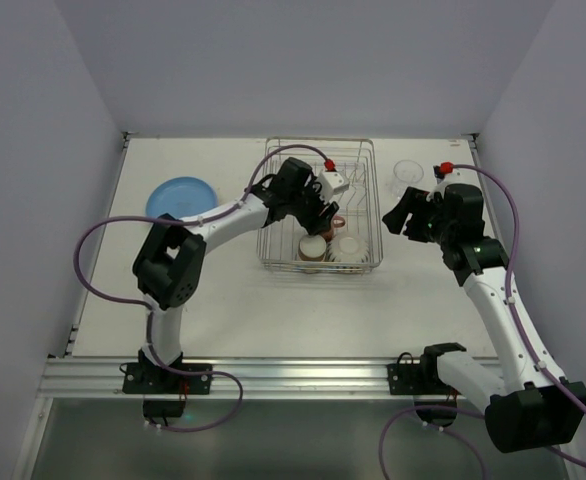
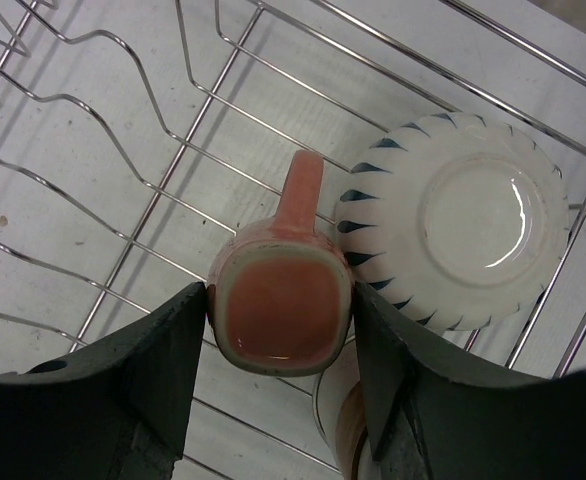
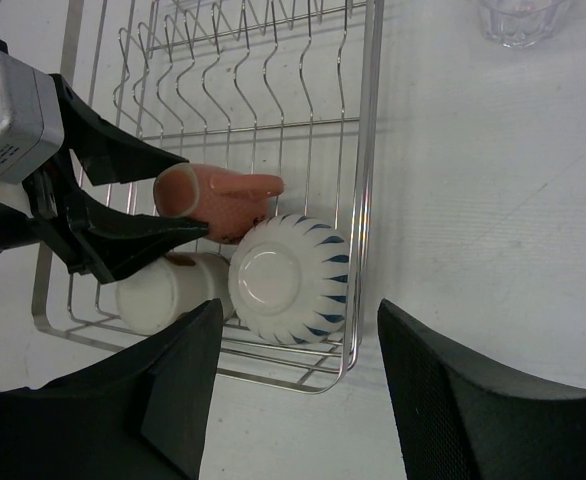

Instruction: Unload the mixed dishes from the dish rack

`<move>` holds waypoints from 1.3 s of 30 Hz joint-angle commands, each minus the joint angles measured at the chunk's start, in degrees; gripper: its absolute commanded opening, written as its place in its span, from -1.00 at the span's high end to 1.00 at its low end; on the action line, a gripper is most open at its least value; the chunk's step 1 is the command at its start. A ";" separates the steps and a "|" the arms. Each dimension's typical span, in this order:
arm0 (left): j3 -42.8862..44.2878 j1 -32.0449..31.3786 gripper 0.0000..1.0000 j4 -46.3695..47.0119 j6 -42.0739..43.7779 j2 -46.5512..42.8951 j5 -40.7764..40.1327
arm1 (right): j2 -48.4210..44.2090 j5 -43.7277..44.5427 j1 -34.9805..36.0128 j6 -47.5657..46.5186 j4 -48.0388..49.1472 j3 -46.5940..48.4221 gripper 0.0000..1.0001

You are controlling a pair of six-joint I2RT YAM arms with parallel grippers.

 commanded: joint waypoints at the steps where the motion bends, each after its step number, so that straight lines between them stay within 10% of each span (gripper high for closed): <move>1: 2.75 -0.37 0.04 -3.06 1.09 1.23 -0.61 | -0.37 -0.06 0.07 -0.09 0.79 0.74 -0.31; 20: 2.93 5.43 0.63 2.83 -14.11 -9.40 0.27 | -1.95 -0.33 0.07 0.00 0.79 0.38 -0.31; 39: -21.05 11.32 0.65 36.92 -43.72 -30.23 19.42 | -9.85 -20.87 0.07 6.14 15.10 -5.75 -0.31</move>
